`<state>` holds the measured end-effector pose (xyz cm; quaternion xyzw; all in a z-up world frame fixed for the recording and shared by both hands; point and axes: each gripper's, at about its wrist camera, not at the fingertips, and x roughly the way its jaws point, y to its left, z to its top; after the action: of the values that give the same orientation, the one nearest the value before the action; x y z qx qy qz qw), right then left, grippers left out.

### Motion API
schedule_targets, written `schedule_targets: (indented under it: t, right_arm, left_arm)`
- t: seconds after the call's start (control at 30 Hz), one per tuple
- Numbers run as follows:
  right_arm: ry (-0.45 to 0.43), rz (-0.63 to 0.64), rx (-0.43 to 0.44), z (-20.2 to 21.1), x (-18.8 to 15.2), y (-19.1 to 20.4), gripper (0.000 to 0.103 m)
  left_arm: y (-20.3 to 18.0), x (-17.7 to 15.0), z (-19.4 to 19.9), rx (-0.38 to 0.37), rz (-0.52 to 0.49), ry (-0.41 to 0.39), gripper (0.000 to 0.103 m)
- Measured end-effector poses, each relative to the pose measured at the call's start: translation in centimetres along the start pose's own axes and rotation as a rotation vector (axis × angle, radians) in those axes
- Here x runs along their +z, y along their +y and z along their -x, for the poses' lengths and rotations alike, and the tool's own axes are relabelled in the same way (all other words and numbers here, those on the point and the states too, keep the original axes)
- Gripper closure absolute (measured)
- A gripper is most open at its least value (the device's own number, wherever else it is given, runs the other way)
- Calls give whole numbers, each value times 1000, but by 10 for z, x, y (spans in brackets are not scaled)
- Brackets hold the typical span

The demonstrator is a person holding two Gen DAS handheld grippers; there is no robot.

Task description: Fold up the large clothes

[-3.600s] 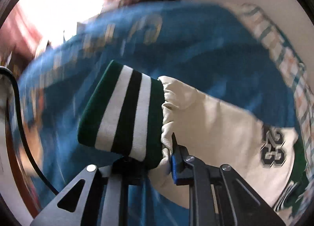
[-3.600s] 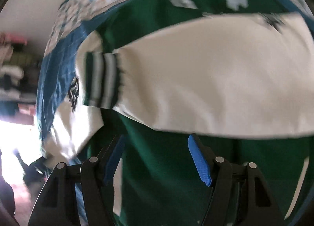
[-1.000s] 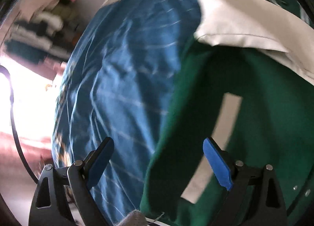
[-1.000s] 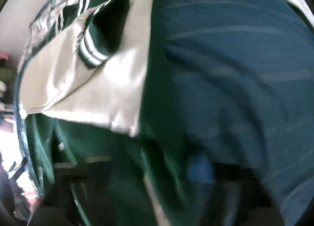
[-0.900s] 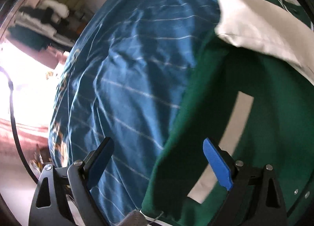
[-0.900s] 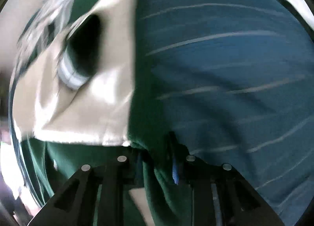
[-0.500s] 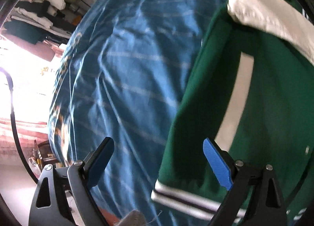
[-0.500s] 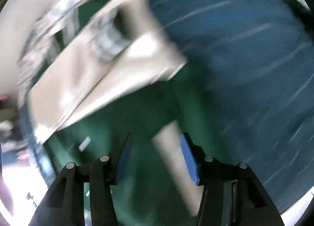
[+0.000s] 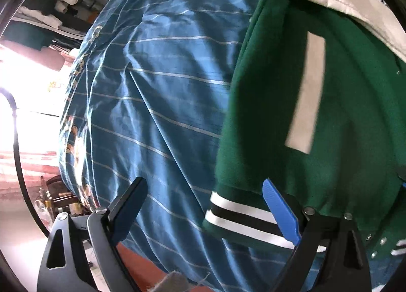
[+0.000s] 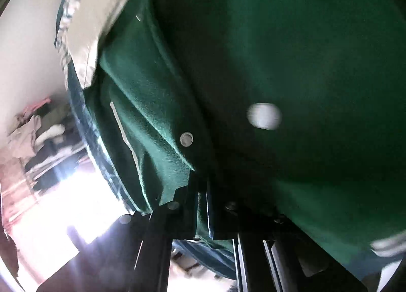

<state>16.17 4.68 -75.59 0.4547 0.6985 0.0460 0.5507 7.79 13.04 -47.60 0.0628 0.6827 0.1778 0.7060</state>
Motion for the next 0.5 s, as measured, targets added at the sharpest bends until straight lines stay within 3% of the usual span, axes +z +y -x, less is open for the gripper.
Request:
schedule_targets:
  t: [0.07,0.17,0.27,0.33,0.4,0.47,0.5]
  right_arm:
    - [-29,3,-66,4,-1,4,97]
    - [25,42,-154,3,4,-2,97]
    - [68,29,-153,4,13,7,81]
    - [59,51,-145,7,14,18,64]
    - [61,66,-107,8,4,24,35]
    - [114,62,-98,-11,3,24,34]
    - [139,53,-95,-18,1,14,65]
  left_arm:
    - [-4,-3,3,-21,-12,4,10]
    - [-14,-4,1,-17,-51,0,10]
    - [-19,1,1,-28,-58,-6,10]
    - [-21,5,5,-20,-68,-32,10]
    - [-23,9,5,-11,-88,-56,10]
    - [-25,13,0,-3,-107,-67,10]
    - [-27,13,-4,-3,-115,-63,10]
